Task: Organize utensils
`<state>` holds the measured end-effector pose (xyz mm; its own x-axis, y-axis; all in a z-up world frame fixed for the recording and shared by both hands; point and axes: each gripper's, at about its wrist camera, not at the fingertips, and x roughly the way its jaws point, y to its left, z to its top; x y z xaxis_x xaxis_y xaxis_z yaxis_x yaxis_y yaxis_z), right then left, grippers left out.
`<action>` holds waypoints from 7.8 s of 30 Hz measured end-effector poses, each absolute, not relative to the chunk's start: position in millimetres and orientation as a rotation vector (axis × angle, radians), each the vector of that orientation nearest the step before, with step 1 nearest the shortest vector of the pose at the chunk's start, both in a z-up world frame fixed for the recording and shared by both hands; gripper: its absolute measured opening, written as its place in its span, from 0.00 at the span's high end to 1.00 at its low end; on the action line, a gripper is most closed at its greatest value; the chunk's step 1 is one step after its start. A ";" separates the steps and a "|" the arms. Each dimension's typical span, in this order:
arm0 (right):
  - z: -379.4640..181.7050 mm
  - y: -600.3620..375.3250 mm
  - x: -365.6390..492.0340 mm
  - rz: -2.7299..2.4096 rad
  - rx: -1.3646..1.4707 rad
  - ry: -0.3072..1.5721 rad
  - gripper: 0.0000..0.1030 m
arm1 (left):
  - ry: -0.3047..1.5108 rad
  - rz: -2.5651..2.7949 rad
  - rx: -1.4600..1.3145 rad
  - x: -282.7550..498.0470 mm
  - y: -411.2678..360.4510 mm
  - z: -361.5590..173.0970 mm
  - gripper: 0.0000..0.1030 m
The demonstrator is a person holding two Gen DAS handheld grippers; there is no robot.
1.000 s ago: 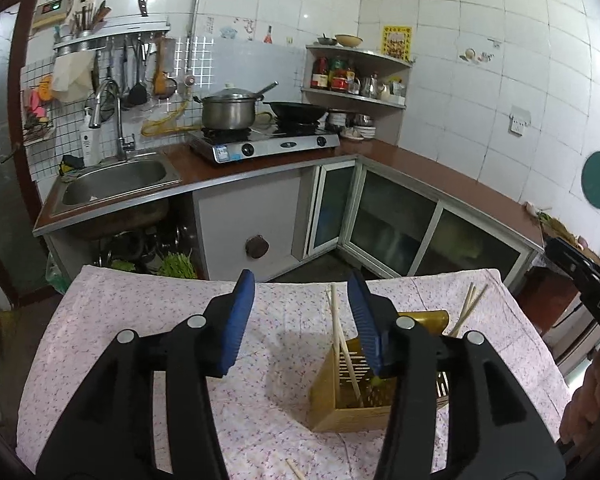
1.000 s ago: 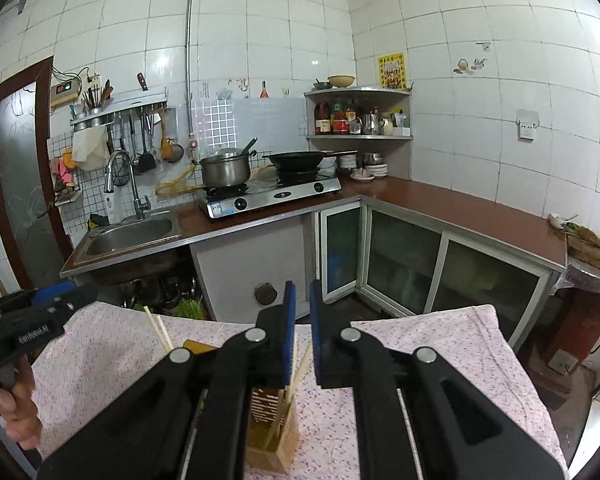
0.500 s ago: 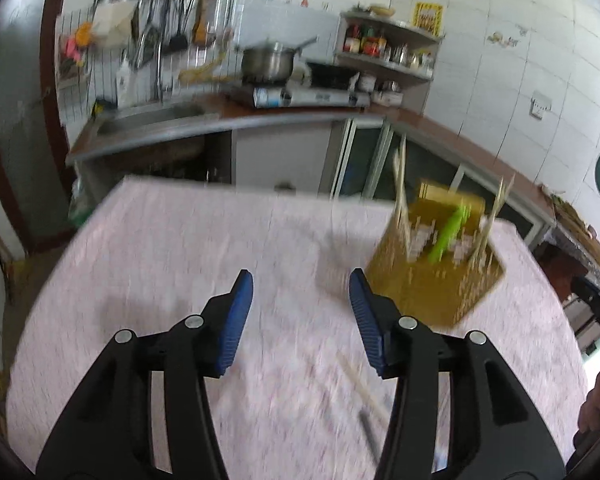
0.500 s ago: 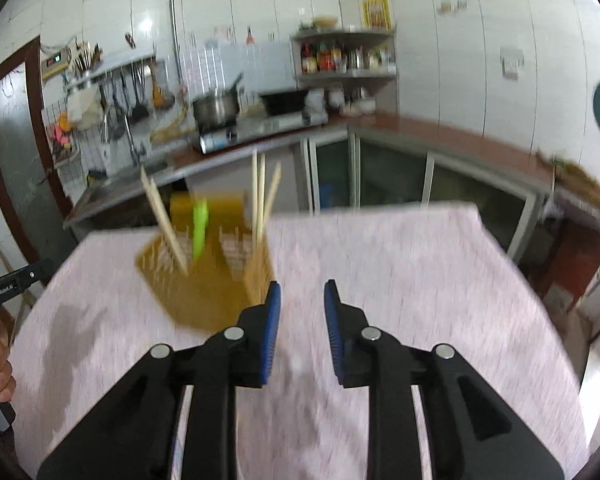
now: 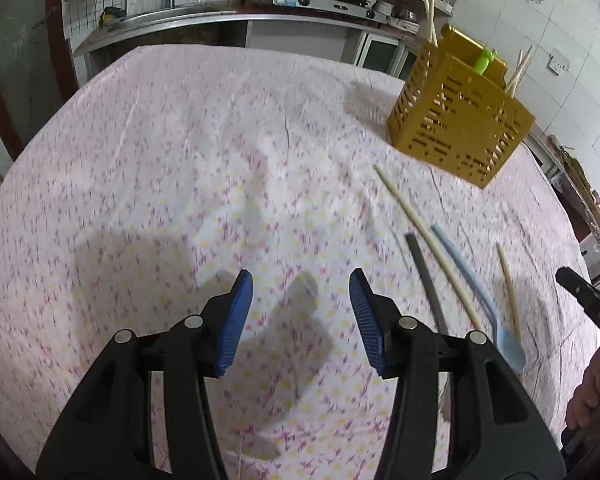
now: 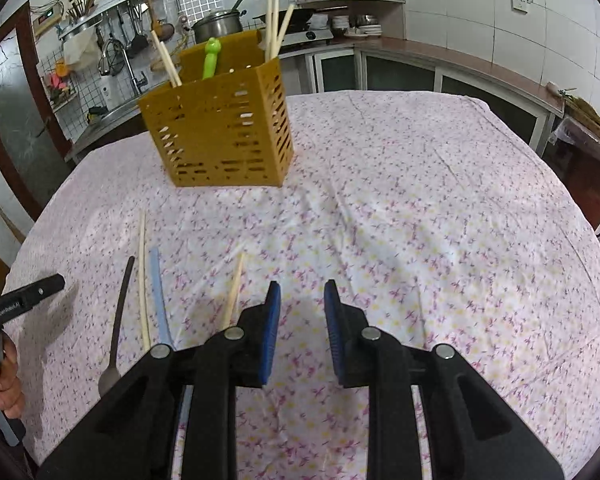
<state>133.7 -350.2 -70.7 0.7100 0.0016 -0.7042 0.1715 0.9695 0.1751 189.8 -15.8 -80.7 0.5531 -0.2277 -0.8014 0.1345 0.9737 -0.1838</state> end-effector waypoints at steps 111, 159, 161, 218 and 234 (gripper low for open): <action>-21.4 -368.4 210.4 -0.036 0.231 0.698 0.94 | 0.953 -0.274 0.031 298.7 -88.1 -74.9 0.96; -89.1 -361.2 256.6 -0.065 0.167 0.905 0.95 | 0.765 -0.350 -0.047 272.7 -74.2 6.5 0.96; -77.4 -361.6 248.1 -0.065 0.178 0.867 0.95 | 0.755 -0.350 -0.047 269.5 -72.9 10.6 0.96; 99.5 -374.7 96.1 -0.048 0.188 0.314 0.94 | 0.550 -0.381 -0.024 187.0 -75.8 115.3 0.96; 171.5 -367.7 158.0 -0.044 0.098 0.185 0.95 | 0.400 -0.427 0.001 252.9 -125.9 203.8 0.96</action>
<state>158.0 -367.7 171.5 0.9821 -0.0349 -0.1853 0.0529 0.9943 0.0929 253.0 -125.9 203.8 0.8336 -0.4029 -0.3778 0.4033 0.9114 -0.0819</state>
